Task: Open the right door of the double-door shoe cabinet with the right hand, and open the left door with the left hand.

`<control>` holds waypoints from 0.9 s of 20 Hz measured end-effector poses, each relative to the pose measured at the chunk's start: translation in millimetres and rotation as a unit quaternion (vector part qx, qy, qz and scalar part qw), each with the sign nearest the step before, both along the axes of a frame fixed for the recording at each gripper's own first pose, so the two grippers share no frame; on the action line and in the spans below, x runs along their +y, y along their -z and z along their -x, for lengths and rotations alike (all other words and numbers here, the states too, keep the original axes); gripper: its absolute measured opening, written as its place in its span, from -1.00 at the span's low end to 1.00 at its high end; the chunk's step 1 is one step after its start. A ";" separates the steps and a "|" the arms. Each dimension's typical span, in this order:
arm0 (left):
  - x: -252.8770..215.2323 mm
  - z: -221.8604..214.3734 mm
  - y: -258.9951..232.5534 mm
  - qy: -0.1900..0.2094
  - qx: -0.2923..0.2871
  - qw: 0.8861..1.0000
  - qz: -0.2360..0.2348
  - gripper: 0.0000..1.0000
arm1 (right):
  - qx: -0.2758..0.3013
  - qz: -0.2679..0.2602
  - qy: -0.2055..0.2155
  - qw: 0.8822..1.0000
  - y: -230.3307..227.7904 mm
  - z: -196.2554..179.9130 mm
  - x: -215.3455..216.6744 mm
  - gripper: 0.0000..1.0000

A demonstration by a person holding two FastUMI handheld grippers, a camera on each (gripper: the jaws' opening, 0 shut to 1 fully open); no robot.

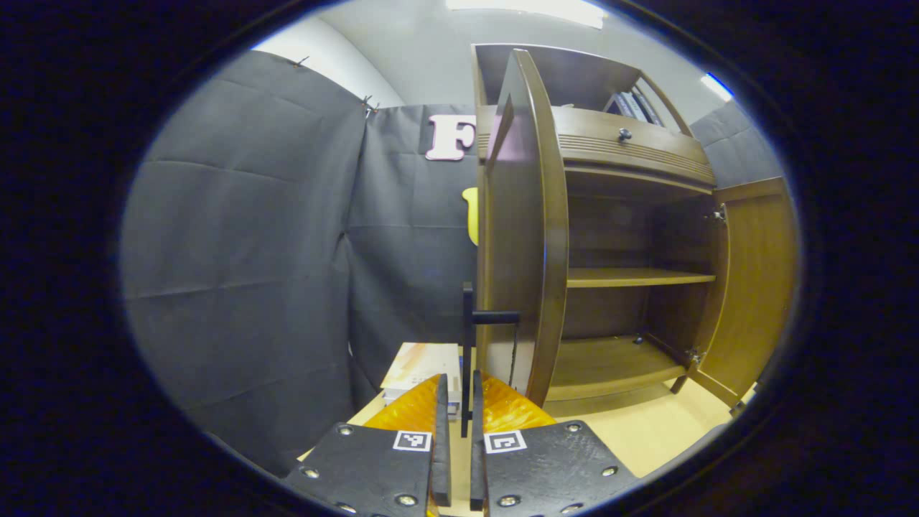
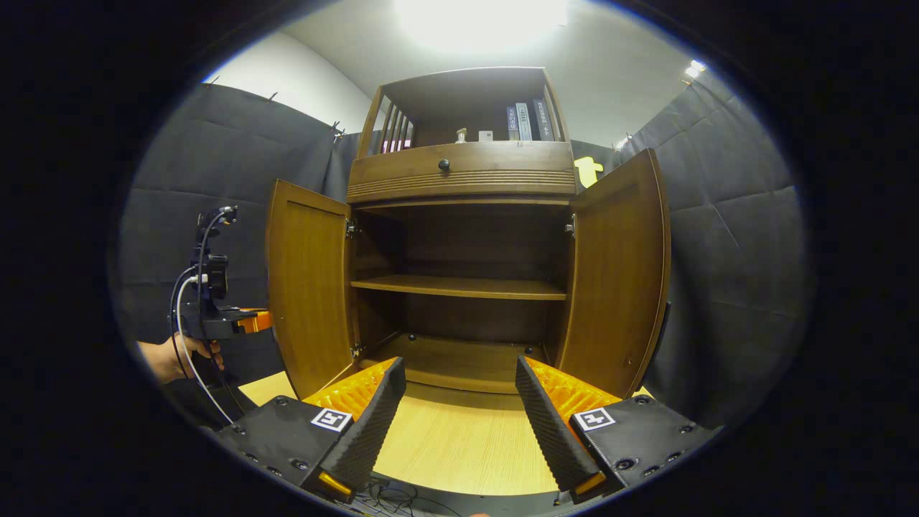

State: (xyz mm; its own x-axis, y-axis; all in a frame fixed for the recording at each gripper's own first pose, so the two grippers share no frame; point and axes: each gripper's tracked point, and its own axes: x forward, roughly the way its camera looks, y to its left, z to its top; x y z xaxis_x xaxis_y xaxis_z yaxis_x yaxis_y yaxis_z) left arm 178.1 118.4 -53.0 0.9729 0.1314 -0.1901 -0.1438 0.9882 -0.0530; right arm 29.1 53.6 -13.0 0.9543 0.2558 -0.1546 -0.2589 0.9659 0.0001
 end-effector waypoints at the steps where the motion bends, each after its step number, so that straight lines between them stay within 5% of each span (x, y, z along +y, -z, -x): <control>1: 9.9 2.9 -0.6 -0.006 0.001 1.000 -0.003 -0.72 | -0.003 -0.001 0.002 1.000 -2.1 2.1 0.2 0.93; 5: 44.9 20.4 0.6 -0.041 0.002 0.999 -0.015 -0.80 | -0.016 0.002 0.006 1.000 -9.5 7.2 -2.1 0.93; 9: 51.2 38.1 -6.7 -0.036 -0.004 0.999 -0.021 -0.79 | -0.022 -0.006 0.008 1.000 -15.6 5.5 -8.2 0.86; 18: -0.2 101.8 -54.6 -0.015 -0.047 0.998 -0.037 -0.78 | -0.036 -0.009 0.016 0.999 -33.3 29.3 -41.4 0.86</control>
